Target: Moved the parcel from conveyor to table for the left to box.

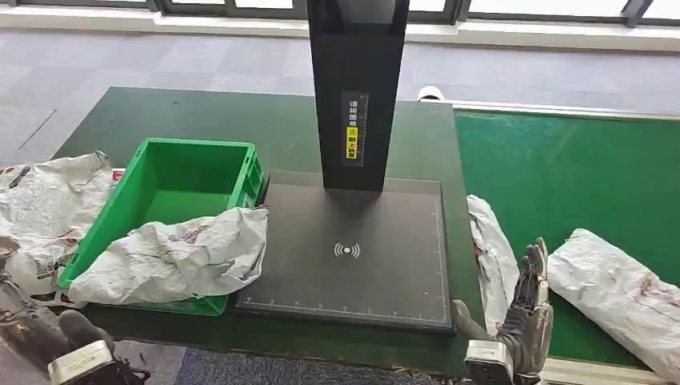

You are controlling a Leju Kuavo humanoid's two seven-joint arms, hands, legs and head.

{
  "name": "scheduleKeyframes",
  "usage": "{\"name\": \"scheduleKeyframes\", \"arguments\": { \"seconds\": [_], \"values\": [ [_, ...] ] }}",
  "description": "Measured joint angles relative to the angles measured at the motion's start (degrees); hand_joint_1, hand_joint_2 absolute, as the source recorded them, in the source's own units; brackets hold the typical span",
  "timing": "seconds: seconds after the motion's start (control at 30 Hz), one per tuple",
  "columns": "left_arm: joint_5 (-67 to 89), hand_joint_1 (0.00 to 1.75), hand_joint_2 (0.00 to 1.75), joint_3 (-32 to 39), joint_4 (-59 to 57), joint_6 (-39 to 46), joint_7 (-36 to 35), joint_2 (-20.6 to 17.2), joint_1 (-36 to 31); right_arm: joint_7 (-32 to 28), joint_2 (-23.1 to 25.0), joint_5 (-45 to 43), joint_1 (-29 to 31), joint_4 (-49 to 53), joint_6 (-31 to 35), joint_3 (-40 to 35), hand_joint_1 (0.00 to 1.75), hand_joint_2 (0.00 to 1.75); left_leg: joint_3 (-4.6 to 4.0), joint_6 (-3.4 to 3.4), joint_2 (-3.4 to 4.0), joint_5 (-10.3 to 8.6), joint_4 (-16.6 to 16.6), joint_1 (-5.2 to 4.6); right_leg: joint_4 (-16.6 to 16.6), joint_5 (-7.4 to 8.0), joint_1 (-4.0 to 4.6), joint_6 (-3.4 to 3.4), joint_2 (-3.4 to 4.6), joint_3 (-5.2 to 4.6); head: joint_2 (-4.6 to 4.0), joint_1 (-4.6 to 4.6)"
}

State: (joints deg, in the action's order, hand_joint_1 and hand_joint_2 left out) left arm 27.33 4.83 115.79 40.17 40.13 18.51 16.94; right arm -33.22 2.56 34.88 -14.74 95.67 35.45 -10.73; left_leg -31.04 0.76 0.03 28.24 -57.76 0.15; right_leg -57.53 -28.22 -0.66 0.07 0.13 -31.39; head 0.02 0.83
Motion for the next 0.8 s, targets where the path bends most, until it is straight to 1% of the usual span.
{"name": "scheduleKeyframes", "arguments": {
  "seconds": [0.07,0.13,0.17,0.2,0.23,0.27,0.3,0.37,0.5,0.6,0.7,0.8],
  "values": [
    [-3.27,0.00,0.00,-1.45,0.75,0.00,0.00,-0.22,0.70,2.22,0.00,2.44,-0.14,-0.42,1.13,0.89,0.00,1.75,0.06,0.00,0.01,0.00,0.00,0.00,0.01,0.00,0.00,0.00,0.02,0.00,0.00,0.00],
    [-9.42,0.00,0.00,-5.06,0.73,-0.88,0.00,-2.01,1.89,6.35,0.02,6.31,-0.31,-1.05,1.90,2.89,0.00,1.75,0.10,0.01,-0.01,0.00,0.00,0.00,0.02,-0.01,0.03,0.00,0.00,-0.05,0.00,0.00],
    [-12.06,0.00,0.00,-7.27,0.81,-3.25,0.00,-3.55,2.28,8.79,0.07,9.61,-0.44,-1.62,2.60,4.77,0.00,1.75,0.09,0.01,-0.02,0.00,-0.01,0.00,0.02,-0.01,0.03,0.00,-0.02,-0.05,0.00,0.00],
    [-14.23,0.00,0.00,-10.15,0.99,-7.49,0.00,-5.65,2.48,11.07,0.24,13.83,-0.57,-2.36,2.80,7.30,0.00,1.75,0.07,0.00,-0.05,0.00,-0.01,0.00,0.01,-0.01,0.03,0.00,-0.09,-0.03,0.00,0.00],
    [-14.56,0.00,0.00,-12.81,0.97,-10.52,0.00,-6.90,2.64,12.69,0.37,17.55,-0.56,-3.16,2.47,10.08,0.00,1.75,0.06,0.00,-0.07,0.00,0.00,0.01,0.01,-0.01,0.02,0.00,-0.10,-0.01,0.00,0.00],
    [-14.10,0.00,0.00,-15.47,0.77,-11.67,0.00,-8.03,2.86,13.51,0.57,20.89,-0.34,-4.25,1.86,13.26,0.00,1.75,0.04,0.00,-0.07,0.00,0.00,0.00,0.01,0.00,0.01,0.00,-0.11,0.04,0.00,0.00],
    [-13.38,0.00,0.00,-18.28,0.38,-11.17,0.00,-9.12,2.98,13.99,0.85,23.27,0.00,-5.76,0.84,17.18,0.00,1.75,0.02,0.00,-0.05,0.00,0.00,0.00,0.01,0.00,-0.01,0.00,-0.08,0.04,0.00,0.00],
    [-15.34,0.00,0.00,-22.41,-0.26,-10.56,0.02,-10.96,2.81,14.23,1.05,24.72,0.93,-8.62,-0.57,23.18,0.00,1.75,0.02,-0.01,-0.03,0.00,-0.02,-0.01,0.02,0.01,-0.03,0.02,-0.06,0.02,0.00,0.00],
    [-20.92,0.00,0.00,-27.32,-0.96,-9.99,0.00,-14.05,1.62,14.34,1.03,25.84,3.60,-15.26,-2.25,34.70,0.00,1.75,0.03,-0.03,-0.05,0.01,-0.03,-0.10,0.03,0.03,-0.13,0.06,-0.06,0.03,0.00,0.00],
    [-22.49,0.00,0.00,-28.98,-1.48,-10.57,0.00,-15.54,1.19,14.36,0.92,26.16,4.73,-18.62,-2.73,40.34,0.00,1.75,0.03,-0.03,-0.05,0.01,-0.03,-0.10,0.03,0.03,-0.12,0.06,-0.06,0.01,0.00,0.00],
    [-23.92,0.00,0.00,-29.22,-2.27,-13.25,-0.02,-16.15,0.56,14.10,0.22,27.91,6.06,-22.26,-4.07,45.16,0.00,1.75,0.03,-0.03,-0.02,0.01,-0.03,-0.10,0.02,0.03,-0.11,0.06,-0.03,-0.01,0.00,0.00],
    [-24.14,0.00,0.00,-29.38,-2.93,-13.81,-0.02,-16.48,0.34,14.10,-0.15,28.42,6.95,-24.81,-4.42,49.07,0.00,1.75,0.02,-0.03,-0.03,0.01,-0.03,-0.09,0.01,0.03,-0.11,0.06,-0.03,0.00,0.00,0.00]
  ]
}}
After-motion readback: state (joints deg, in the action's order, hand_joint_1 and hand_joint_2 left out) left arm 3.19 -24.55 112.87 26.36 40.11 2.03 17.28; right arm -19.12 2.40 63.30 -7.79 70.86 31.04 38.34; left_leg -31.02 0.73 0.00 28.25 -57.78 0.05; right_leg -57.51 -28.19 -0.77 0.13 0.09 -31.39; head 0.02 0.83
